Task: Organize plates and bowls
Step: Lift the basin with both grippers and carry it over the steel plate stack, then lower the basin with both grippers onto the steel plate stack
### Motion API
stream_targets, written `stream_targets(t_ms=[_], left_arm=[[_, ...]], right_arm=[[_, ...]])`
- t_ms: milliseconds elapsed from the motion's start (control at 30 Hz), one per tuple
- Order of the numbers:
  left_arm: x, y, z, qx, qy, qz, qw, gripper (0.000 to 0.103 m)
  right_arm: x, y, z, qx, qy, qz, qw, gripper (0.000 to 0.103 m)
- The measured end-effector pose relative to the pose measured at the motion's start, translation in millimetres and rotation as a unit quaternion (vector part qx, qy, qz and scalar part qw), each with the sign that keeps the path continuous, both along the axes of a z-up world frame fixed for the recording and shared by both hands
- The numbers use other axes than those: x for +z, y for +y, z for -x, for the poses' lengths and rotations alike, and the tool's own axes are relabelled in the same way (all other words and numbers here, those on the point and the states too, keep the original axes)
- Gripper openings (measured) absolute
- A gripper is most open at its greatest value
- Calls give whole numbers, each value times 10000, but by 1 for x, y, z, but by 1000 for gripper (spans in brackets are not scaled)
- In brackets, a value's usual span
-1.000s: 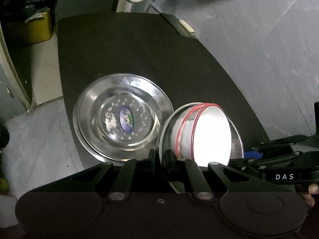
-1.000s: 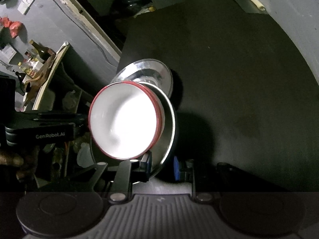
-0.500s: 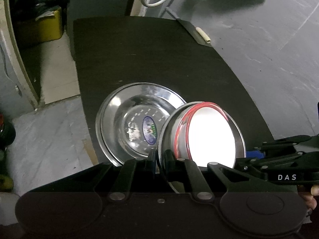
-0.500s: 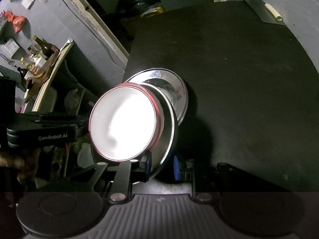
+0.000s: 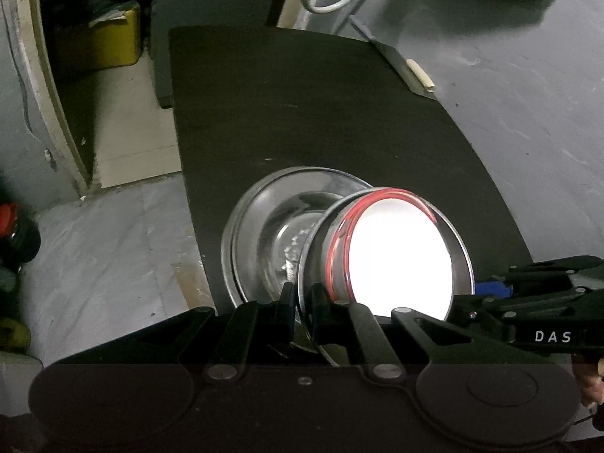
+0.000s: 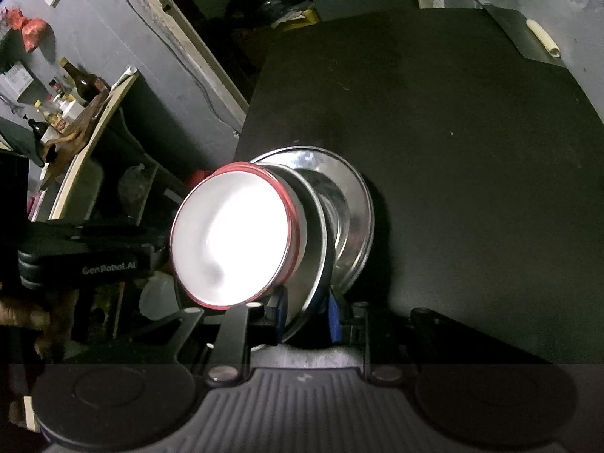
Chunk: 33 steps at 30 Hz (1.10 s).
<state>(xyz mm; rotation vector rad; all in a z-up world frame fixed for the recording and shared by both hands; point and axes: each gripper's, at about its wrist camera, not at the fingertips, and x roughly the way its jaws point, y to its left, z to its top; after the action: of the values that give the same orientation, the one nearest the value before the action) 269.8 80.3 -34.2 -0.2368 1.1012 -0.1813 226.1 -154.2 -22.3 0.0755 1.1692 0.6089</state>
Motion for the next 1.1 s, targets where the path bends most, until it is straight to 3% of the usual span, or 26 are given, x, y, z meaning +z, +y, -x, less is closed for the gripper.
stream_targets(t_ms=[433,1100], left_arm=[[-10,5,-29,44,-13,-100,9999,6],[-17,2,-35,97,115,-227,9996,7]], right_arm=[[-9,11,-25,-121,31,62,9999,25],[-17,16,-31,-141,160,43,9998,25]])
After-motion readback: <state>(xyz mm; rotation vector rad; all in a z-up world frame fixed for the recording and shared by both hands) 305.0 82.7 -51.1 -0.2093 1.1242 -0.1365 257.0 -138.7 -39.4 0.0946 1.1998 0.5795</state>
